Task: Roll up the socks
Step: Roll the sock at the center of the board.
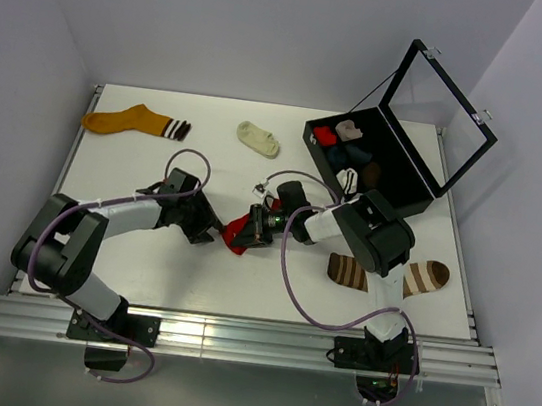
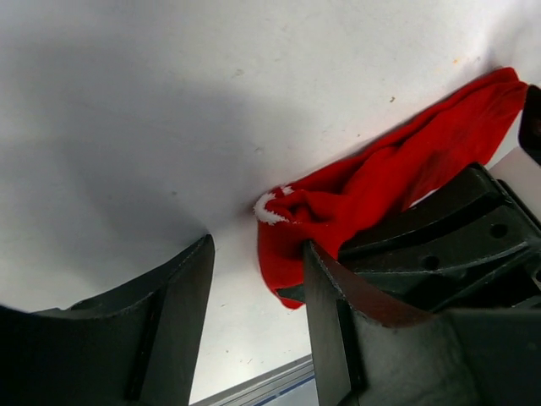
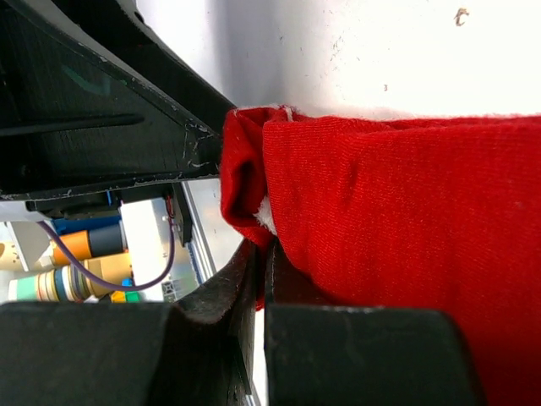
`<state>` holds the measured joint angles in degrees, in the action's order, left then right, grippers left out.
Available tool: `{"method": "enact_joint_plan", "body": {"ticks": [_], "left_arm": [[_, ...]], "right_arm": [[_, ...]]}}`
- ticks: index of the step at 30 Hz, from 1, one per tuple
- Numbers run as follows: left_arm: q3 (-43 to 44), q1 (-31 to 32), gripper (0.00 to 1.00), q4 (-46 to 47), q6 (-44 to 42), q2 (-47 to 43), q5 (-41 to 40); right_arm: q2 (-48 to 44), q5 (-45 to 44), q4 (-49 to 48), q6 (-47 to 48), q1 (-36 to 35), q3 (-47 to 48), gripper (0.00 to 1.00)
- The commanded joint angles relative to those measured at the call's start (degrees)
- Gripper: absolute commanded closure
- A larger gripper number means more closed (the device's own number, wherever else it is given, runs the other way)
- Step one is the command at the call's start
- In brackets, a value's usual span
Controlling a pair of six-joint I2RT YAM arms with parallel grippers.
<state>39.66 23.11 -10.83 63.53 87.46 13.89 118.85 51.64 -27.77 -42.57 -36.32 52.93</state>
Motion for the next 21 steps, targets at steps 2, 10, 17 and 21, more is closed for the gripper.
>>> {"method": "enact_joint_plan", "body": {"ticks": [2,10,17,21], "left_arm": [[0.51,0.44,0.47,2.04,-0.77,2.45,-0.44],[-0.37,0.53,0.47,2.83,-1.12,0.96,-1.06],[-1.42,0.53,0.46,5.38,-1.21,-0.71,-1.06],[-1.78,0.53,0.46,7.31,-1.13,-1.94,-1.32]], "right_arm": [[2.79,-2.94,4.56,1.61,0.37,-0.9,1.0],[2.7,-3.3,5.26,1.52,0.54,-0.46,1.0],[2.88,-3.21,5.8,1.87,0.63,0.25,1.0],[2.97,-3.12,6.15,1.87,0.63,0.42,1.0]]}}
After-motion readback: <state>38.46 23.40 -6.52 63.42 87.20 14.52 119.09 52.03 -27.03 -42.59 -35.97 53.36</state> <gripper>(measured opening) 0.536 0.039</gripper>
